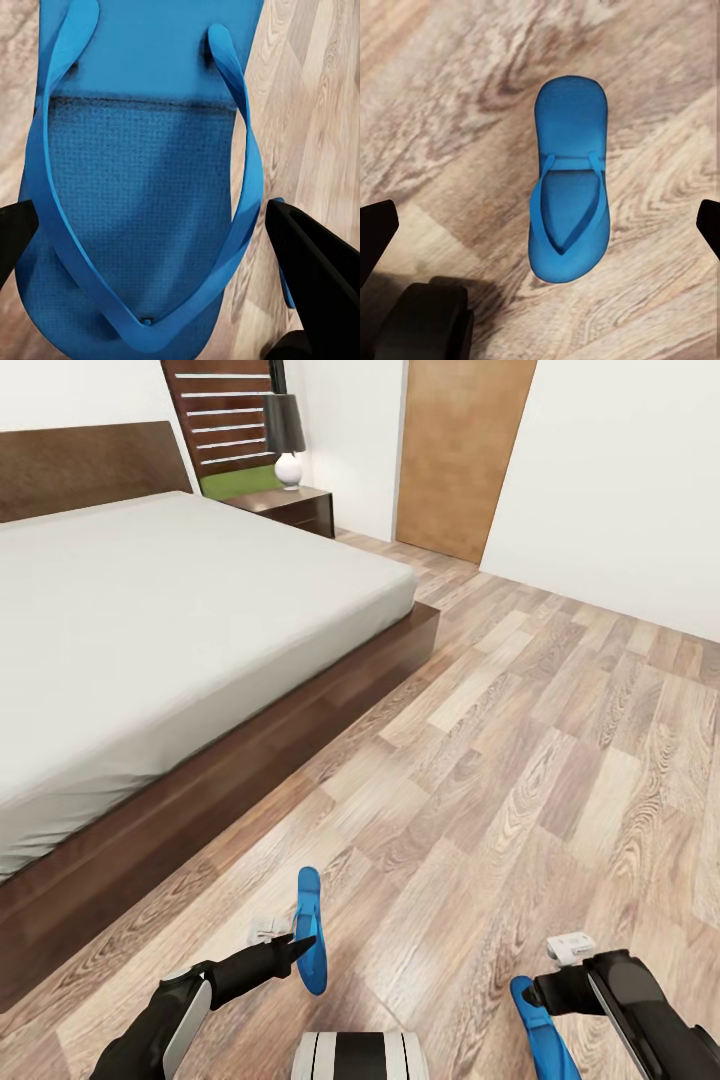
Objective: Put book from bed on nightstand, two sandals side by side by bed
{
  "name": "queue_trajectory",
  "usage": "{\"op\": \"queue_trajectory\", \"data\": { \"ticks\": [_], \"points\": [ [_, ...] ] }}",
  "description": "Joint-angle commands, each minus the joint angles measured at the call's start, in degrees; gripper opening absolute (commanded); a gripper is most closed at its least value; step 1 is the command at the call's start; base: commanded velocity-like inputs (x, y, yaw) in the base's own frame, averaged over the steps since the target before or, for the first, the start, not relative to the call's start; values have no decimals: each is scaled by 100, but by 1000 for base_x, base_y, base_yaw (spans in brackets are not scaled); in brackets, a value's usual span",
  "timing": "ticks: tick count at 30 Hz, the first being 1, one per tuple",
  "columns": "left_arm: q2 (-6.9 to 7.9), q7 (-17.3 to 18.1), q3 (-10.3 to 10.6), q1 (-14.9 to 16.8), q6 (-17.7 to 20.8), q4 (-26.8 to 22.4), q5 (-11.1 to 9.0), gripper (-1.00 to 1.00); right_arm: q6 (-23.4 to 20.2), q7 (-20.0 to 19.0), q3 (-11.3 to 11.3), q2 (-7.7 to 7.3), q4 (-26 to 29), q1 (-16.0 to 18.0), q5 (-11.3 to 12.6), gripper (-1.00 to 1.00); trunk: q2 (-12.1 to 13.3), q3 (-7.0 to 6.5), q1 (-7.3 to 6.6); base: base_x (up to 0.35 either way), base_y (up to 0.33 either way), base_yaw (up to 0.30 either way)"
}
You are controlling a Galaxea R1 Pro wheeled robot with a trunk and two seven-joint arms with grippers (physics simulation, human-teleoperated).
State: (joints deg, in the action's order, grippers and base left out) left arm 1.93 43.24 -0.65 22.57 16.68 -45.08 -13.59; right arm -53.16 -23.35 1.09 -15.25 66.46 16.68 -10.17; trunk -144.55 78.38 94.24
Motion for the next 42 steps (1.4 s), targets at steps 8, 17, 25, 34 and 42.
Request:
{"op": "queue_trajectory", "data": {
  "ticks": [8, 17, 25, 34, 42],
  "points": [
    [0, 18, 2, 2, 55, 0, -48, -100, 930, -47, -14, 31, -57, 2, -56, 100, -2, 4, -1, 0, 0, 0],
    [0, 18, -2, 2, 55, 0, -48, -100, 1198, -49, -21, 34, -540, 2, -49, 100, -2, 4, -1, 0, 0, 0],
    [0, 18, -5, 2, 57, 0, -48, -100, 1203, -55, -14, 31, -571, 2, -46, 100, -10, 137, 14, 0, 0, 0],
    [8, 18, -6, 2, 55, 0, -48, -100, 1210, -50, -11, 31, -572, 2, -46, 100, -22, 336, 38, 0, 0, 0],
    [7, 18, -6, 2, 55, -5, -49, -100, 2276, -34, -4, 43, -849, 2, -46, 100, -26, 403, 45, 0, 0, 0]
  ]
}}
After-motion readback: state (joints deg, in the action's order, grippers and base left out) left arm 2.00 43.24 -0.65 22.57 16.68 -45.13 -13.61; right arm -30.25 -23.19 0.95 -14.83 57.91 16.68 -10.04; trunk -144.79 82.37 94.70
